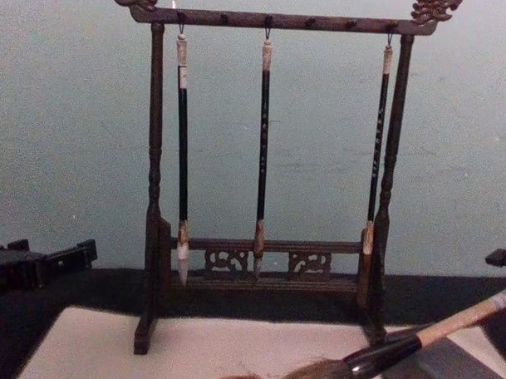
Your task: Pick up the brush from the inkstone, write on the paper, then place the brush back to its original position.
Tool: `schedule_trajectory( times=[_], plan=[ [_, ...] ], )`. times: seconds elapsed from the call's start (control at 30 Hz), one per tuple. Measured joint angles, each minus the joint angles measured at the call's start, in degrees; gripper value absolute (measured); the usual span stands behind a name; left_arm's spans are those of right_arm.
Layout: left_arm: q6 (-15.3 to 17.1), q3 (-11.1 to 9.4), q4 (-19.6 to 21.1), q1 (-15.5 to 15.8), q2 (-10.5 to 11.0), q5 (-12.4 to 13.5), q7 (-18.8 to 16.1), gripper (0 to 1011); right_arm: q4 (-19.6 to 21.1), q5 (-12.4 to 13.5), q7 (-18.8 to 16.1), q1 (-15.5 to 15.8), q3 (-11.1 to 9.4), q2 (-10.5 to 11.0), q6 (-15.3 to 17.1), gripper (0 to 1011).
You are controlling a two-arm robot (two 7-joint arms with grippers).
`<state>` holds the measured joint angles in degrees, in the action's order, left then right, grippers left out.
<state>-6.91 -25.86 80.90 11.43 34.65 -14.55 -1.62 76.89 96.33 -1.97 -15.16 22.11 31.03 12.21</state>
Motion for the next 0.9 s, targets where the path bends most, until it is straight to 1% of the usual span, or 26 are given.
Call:
schedule_trajectory(
  times=[0.13,0.23,0.33,0.4,0.6,0.63,0.67,0.7,0.77,0.8,0.83,0.87,0.9],
  plan=[
    [0.0,0.0,0.0,0.0,0.0,0.0,0.0,1002,0.0,0.0,0.0,0.0,0.0,0.0,0.0,863],
    [0.0,0.0,0.0,0.0,0.0,0.0,0.0,1002,0.0,0.0,0.1,0.0,0.0,0.0,0.0,946],
    [0.0,0.0,0.0,0.0,0.0,0.0,0.0,1002,0.6,0.6,0.6,0.3,0.2,0.3,-0.6,1008],
    [0.0,0.0,0.0,0.0,0.0,0.0,0.0,1002,1.1,0.8,1.0,0.6,0.3,0.5,-0.9,1008],
    [0.0,0.0,0.0,0.0,0.0,0.0,0.0,1000,5.0,1.6,3.4,2.9,0.3,2.0,-3.4,1006],
    [0.0,0.0,0.0,0.0,0.0,0.0,0.0,1002,5.0,1.6,3.4,2.9,0.3,2.0,-3.4,1008],
    [0.0,0.0,0.0,0.0,0.0,0.0,0.0,1002,6.3,1.6,4.1,3.6,0.3,2.5,-4.2,1008],
    [0.0,0.0,0.0,0.0,0.0,0.0,0.0,1002,7.8,1.4,4.6,4.4,0.3,3.2,-5.1,1008],
    [0.0,0.0,0.0,0.0,0.0,0.0,0.0,1002,9.3,0.7,5.1,5.1,0.4,3.9,-6.2,1006],
    [0.0,0.0,0.0,0.0,0.0,0.0,0.0,1002,11.0,-0.5,5.5,6.0,0.7,4.8,-7.6,1008],
    [0.0,0.0,0.0,0.0,0.0,0.0,0.0,1002,11.0,-0.5,5.5,6.0,0.7,4.8,-7.6,1008],
    [0.0,0.0,0.0,0.0,0.0,0.0,0.0,1002,12.5,-2.0,5.9,6.6,1.2,5.7,-9.2,1008],
    [0.0,0.0,0.0,0.0,0.0,0.0,0.0,1002,13.2,-2.8,6.0,6.9,1.4,6.2,-10.0,1008]
  ],
)
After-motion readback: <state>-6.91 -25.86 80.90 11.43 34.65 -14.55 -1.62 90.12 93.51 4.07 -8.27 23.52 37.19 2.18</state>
